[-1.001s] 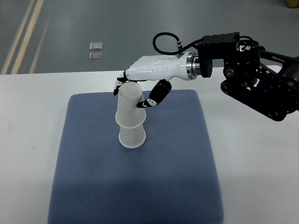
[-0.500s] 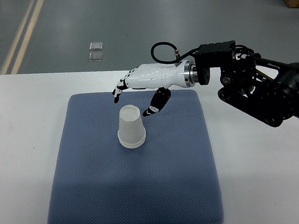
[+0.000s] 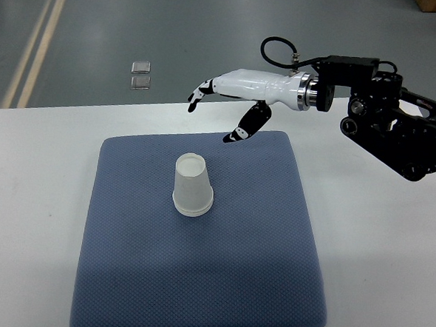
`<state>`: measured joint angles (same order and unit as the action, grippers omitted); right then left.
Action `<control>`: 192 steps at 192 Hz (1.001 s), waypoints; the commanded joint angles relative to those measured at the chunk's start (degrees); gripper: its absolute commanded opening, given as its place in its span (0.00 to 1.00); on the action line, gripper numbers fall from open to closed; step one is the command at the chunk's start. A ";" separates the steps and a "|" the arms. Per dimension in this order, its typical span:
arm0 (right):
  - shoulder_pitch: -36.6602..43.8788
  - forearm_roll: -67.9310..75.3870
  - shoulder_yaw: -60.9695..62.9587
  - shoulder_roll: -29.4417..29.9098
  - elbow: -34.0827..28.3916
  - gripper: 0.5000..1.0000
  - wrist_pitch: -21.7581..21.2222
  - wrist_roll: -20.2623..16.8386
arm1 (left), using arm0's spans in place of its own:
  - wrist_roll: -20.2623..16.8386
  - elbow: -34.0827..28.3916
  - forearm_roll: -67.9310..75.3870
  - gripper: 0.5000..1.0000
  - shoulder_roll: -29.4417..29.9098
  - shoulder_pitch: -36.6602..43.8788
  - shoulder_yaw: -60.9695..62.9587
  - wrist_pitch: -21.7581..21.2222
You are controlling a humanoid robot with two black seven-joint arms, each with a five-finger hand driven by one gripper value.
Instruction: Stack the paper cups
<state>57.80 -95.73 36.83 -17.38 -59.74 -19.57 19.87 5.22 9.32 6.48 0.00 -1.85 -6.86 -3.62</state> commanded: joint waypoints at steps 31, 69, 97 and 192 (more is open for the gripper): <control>-9.19 15.83 14.67 1.03 13.24 0.72 5.77 -2.12 | 0.06 0.00 0.02 1.00 0.00 0.00 0.00 -0.07; -11.92 30.69 18.01 3.58 21.77 0.72 9.90 -3.00 | -0.03 0.00 -0.07 1.00 0.00 0.00 0.00 0.02; -14.64 42.28 21.70 5.08 22.48 0.72 11.22 -4.58 | -0.03 0.00 0.02 1.00 0.00 0.00 0.00 0.02; -18.25 67.34 22.32 9.47 22.21 0.85 16.76 -6.77 | -0.03 0.00 -0.07 1.00 0.00 0.00 0.00 -0.07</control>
<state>39.98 -29.83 59.06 -8.91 -37.43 -2.79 13.05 5.22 9.32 6.49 0.00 -1.85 -6.86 -3.64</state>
